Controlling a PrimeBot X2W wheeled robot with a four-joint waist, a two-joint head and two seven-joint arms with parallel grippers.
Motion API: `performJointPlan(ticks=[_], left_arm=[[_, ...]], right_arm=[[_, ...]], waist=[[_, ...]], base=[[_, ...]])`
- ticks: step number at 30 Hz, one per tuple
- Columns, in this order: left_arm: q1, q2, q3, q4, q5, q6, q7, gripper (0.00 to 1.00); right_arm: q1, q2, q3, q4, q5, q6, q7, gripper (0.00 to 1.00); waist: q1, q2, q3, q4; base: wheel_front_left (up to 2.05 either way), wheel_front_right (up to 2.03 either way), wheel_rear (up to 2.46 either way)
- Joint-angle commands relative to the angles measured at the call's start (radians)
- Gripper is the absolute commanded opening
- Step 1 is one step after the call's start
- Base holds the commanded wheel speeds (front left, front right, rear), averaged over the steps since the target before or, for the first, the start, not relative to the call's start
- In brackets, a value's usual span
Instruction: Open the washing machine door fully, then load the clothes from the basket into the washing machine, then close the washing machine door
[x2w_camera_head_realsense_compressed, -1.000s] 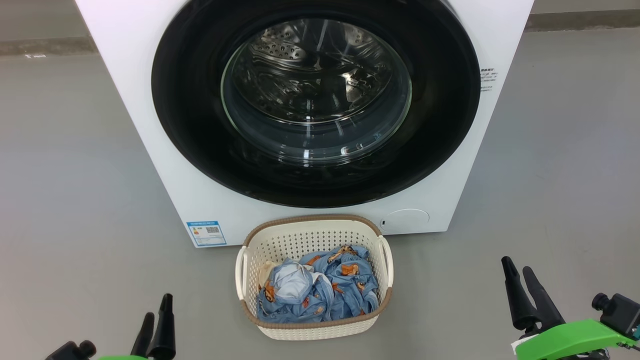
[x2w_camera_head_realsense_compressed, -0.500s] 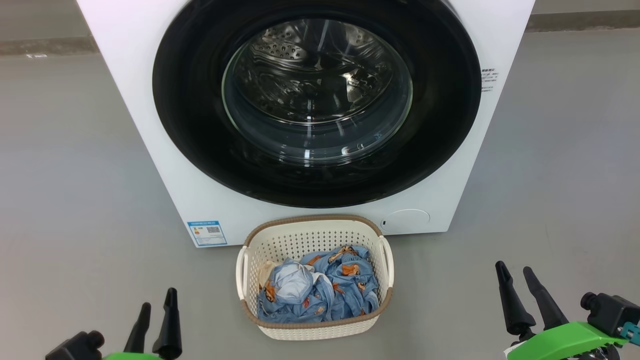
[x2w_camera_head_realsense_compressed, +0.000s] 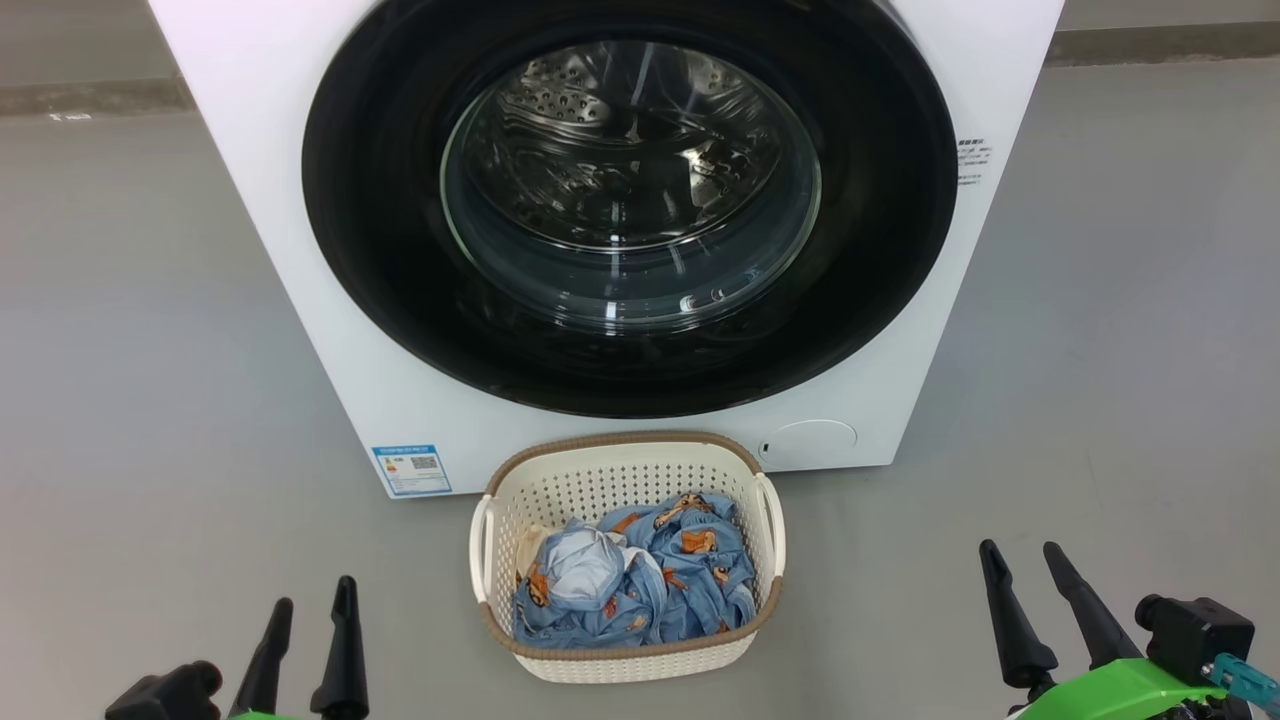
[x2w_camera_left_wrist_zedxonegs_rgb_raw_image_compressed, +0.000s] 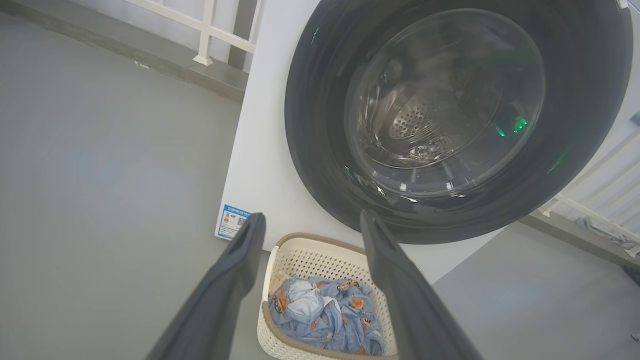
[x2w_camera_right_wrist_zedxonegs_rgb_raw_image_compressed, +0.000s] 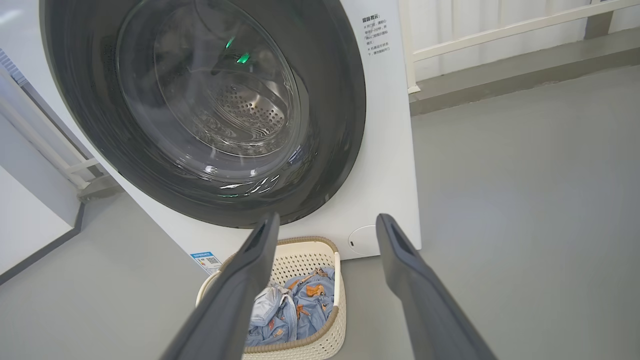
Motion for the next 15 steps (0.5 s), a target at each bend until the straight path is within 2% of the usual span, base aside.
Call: performJointPlan(ticks=[1,15], left_arm=[[-0.016,0.021,0.025,-0.032,0.032,-0.005,-0.014,1.0],[-0.007,0.024,0.017,-0.055,0.212,-0.006,-0.054,1.0]], right_arm=[[-0.018,-0.013,0.027,-0.024,-0.033,0.001,-0.014,1.0],[-0.02,-0.021,0.045,-0.031,-0.211,0.001,-0.055,1.0]], waist=[[0.0,0.0,0.0,-0.001],[0.0,0.0,0.001,-0.001]], base=[[0.0,0.0,0.0],[0.0,0.0,0.0]])
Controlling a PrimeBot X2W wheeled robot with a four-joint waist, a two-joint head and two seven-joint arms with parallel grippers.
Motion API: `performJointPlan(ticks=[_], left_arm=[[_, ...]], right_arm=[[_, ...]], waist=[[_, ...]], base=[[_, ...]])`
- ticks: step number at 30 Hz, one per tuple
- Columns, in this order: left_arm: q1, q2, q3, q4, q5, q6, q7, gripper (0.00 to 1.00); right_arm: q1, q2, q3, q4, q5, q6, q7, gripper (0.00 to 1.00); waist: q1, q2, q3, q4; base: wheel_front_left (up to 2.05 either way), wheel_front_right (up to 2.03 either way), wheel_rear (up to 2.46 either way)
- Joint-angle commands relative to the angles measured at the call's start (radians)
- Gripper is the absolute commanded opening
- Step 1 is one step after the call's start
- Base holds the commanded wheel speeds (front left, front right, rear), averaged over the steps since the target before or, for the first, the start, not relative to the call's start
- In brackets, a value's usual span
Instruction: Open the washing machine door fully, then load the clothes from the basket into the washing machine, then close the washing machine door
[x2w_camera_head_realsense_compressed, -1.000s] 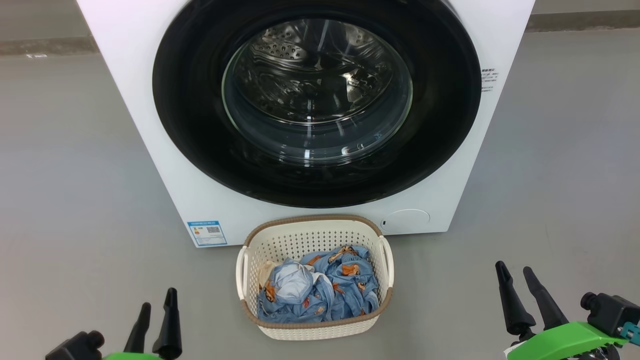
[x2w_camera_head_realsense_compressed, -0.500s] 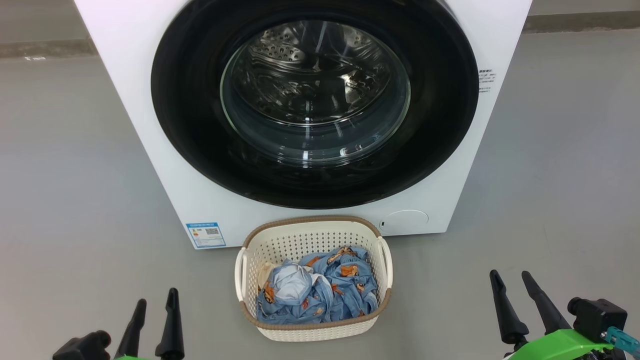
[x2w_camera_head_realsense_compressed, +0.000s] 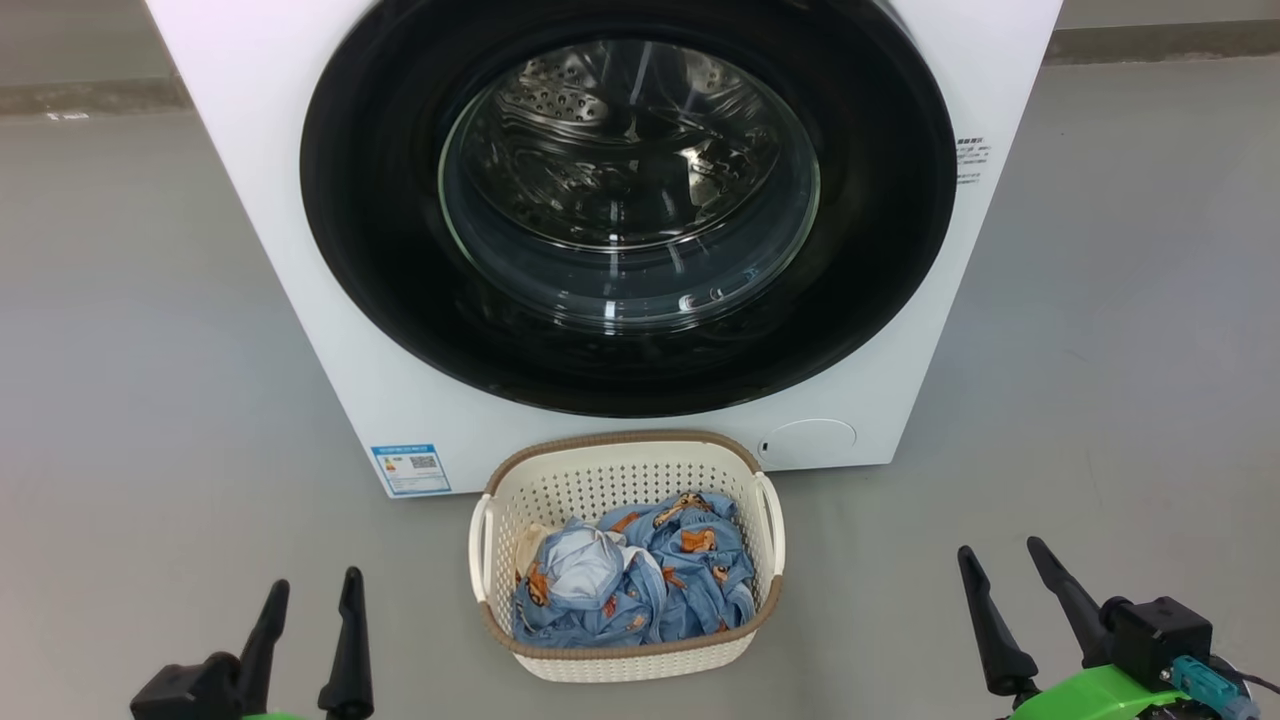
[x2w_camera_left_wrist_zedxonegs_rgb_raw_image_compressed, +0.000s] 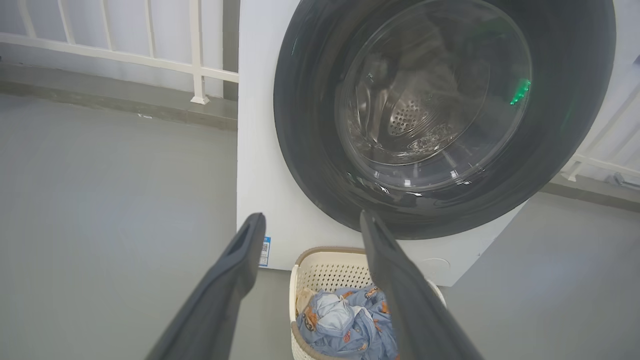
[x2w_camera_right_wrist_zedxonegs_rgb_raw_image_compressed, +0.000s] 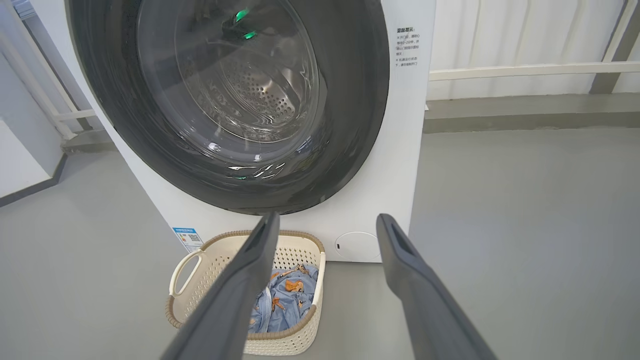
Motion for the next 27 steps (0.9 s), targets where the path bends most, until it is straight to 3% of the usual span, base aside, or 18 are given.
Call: performJointPlan(ticks=[1,15,27], left_arm=[[-0.007,0.017,0.023,-0.036,0.048,-0.006,-0.02,1.0],[0.019,0.019,0.025,-0.07,0.208,-0.007,-0.057,1.0],[0.048,0.019,0.025,-0.075,0.203,-0.007,-0.058,1.0]], right_arm=[[-0.02,-0.019,0.025,-0.03,-0.045,0.001,-0.018,1.0],[-0.029,-0.035,0.036,-0.046,-0.206,0.002,-0.056,1.0],[-0.043,-0.048,0.036,-0.039,-0.206,0.002,-0.056,1.0]], waist=[[0.0,-0.0001,0.001,0.001],[0.0,-0.0001,0.0,-0.005],[0.0,-0.0001,-0.011,-0.009]], base=[[0.0,0.0,0.0],[0.0,0.0,0.0],[0.0,0.0,0.0]])
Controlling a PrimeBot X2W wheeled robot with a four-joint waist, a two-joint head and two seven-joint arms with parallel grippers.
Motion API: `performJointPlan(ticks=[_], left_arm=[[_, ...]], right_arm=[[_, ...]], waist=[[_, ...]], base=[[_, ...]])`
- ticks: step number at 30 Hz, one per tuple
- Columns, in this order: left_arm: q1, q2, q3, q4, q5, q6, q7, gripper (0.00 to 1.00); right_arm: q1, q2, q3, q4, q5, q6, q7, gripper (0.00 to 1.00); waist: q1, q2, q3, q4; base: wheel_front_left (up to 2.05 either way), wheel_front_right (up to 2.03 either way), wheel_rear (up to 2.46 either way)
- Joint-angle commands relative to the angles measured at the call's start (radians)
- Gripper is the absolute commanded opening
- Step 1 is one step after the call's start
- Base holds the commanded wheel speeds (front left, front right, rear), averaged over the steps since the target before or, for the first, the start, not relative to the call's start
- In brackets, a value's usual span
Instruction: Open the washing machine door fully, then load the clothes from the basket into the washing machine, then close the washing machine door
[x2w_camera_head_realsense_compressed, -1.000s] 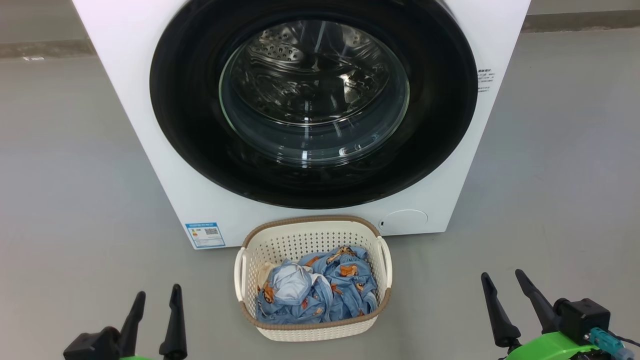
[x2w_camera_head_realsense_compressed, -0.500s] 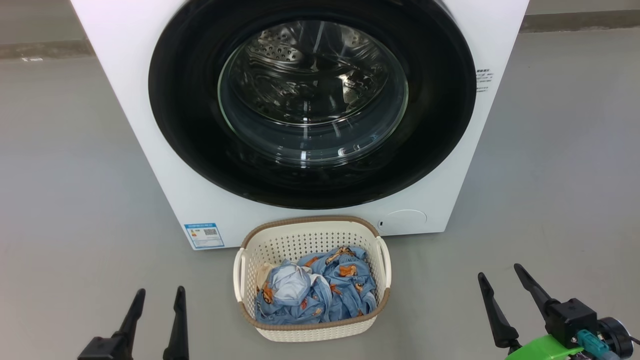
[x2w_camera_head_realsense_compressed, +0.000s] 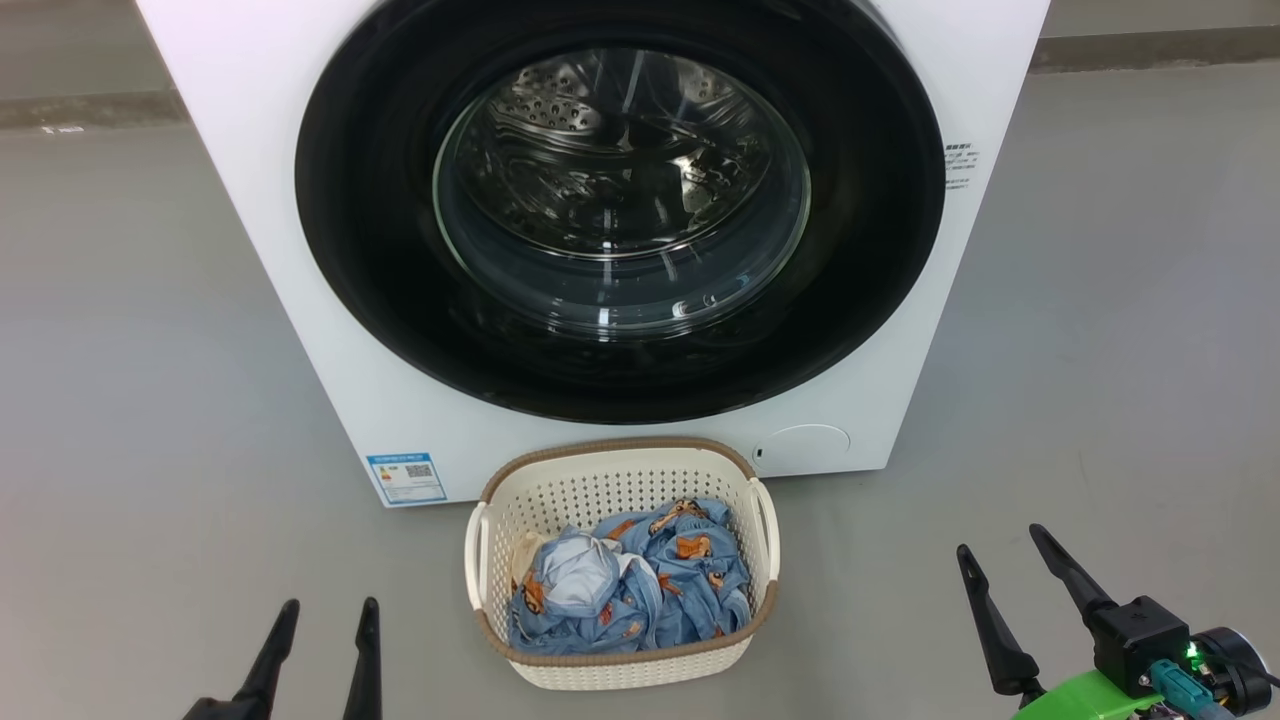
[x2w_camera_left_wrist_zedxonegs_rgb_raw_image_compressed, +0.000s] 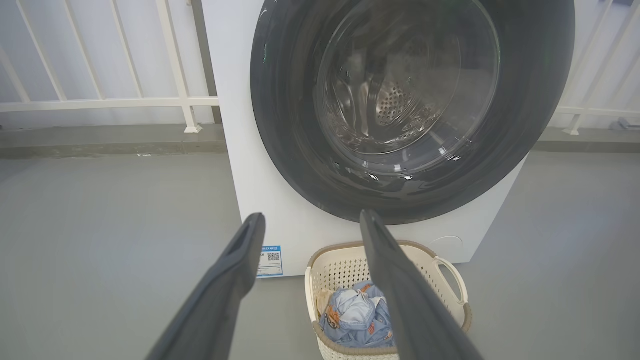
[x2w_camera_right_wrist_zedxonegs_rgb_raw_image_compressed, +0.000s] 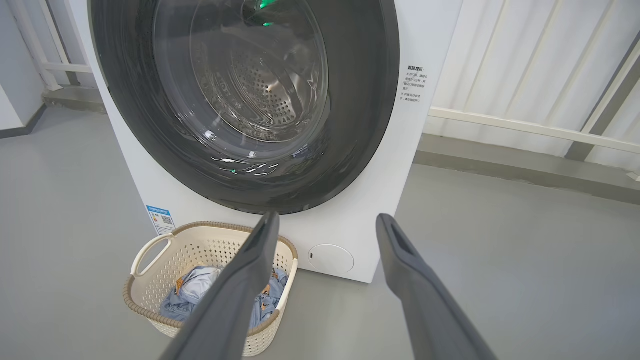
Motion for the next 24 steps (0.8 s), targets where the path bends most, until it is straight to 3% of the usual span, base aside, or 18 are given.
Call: performJointPlan(ticks=[1,24], left_arm=[[-0.016,0.011,0.029,-0.028,0.0,-0.002,-0.007,1.0],[-0.01,0.011,0.05,-0.04,0.006,-0.002,-0.007,1.0]], right_arm=[[-0.04,-0.017,0.028,-0.022,-0.01,0.002,-0.012,1.0],[-0.037,-0.021,0.022,-0.031,-0.009,0.002,-0.012,1.0]], waist=[[0.0,0.0,-0.002,0.0],[0.0,0.0,-0.007,0.003]], base=[[0.0,0.0,0.0],[0.02,0.02,-0.04]])
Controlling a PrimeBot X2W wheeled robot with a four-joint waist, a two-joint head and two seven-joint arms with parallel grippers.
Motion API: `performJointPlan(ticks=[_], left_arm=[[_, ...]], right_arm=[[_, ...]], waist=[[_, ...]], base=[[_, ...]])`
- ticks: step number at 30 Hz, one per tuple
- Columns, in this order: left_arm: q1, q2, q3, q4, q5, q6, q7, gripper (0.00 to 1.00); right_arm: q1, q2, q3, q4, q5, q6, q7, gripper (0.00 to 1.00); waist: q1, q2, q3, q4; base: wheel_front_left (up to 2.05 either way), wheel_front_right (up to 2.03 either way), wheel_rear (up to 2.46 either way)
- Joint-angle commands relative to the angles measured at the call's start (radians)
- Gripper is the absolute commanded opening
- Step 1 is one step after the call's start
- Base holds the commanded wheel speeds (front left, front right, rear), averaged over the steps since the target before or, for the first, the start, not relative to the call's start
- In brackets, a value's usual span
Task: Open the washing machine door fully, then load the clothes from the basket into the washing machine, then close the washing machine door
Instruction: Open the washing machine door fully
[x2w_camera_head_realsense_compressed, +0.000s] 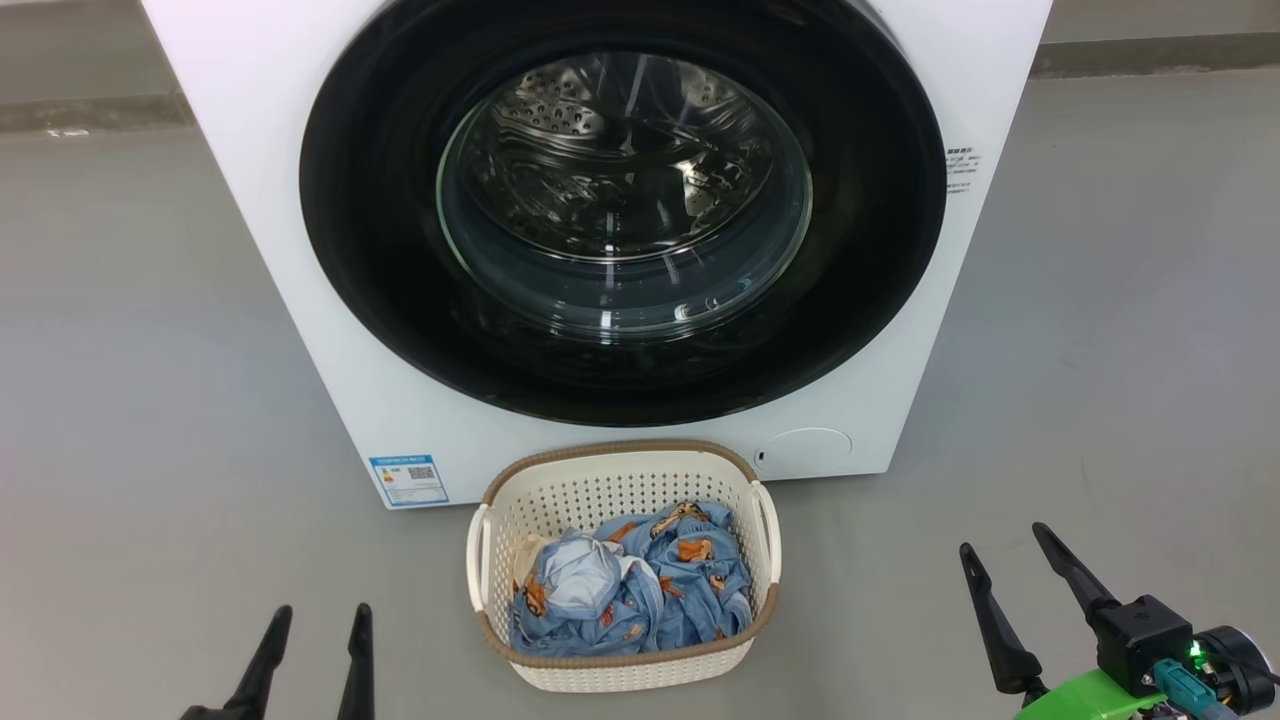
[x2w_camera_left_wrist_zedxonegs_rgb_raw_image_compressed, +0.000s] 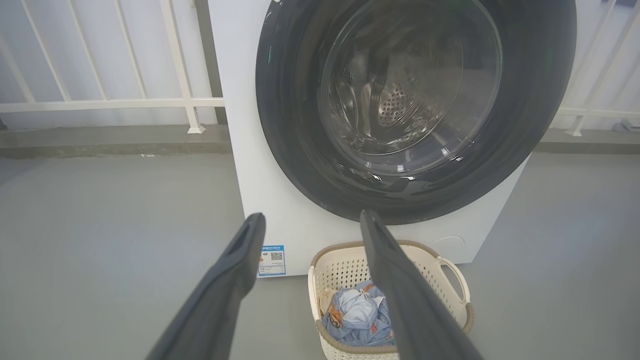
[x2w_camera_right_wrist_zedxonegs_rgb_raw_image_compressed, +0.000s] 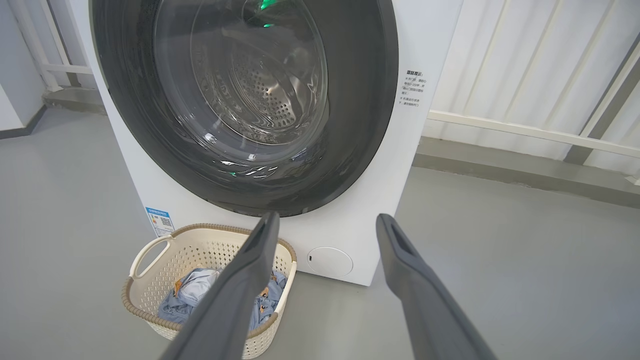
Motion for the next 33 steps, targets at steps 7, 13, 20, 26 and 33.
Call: performJointPlan(ticks=[7,13,20,26,33], left_arm=[[-0.027,0.009,0.036,-0.034,0.004,-0.002,-0.007,1.0],[-0.028,0.009,0.033,-0.036,0.002,-0.002,-0.007,1.0],[-0.033,0.009,0.04,-0.046,-0.019,-0.002,-0.007,1.0],[-0.033,0.009,0.043,-0.044,-0.027,-0.002,-0.007,1.0],[-0.036,0.009,0.039,-0.038,-0.028,-0.002,-0.007,1.0]], right_arm=[[-0.031,-0.011,0.024,-0.034,-0.01,0.002,-0.012,1.0],[-0.032,-0.011,0.022,-0.032,-0.007,0.002,-0.012,1.0],[-0.033,-0.011,0.02,-0.033,-0.005,0.002,-0.012,1.0],[-0.033,-0.01,0.019,-0.034,-0.002,0.002,-0.012,1.0],[-0.035,-0.01,0.019,-0.034,-0.001,0.002,-0.012,1.0]], waist=[[0.0,-0.0001,0.0,-0.002],[0.0,-0.0001,0.004,-0.004],[0.0,-0.0001,0.01,-0.005],[0.0,-0.0001,0.013,-0.005],[0.0,-0.0001,0.017,-0.005]], base=[[0.51,0.51,-1.01],[1.05,1.05,-2.09],[1.13,1.13,-2.26],[0.66,0.66,-1.32],[0.16,0.16,-0.33]])
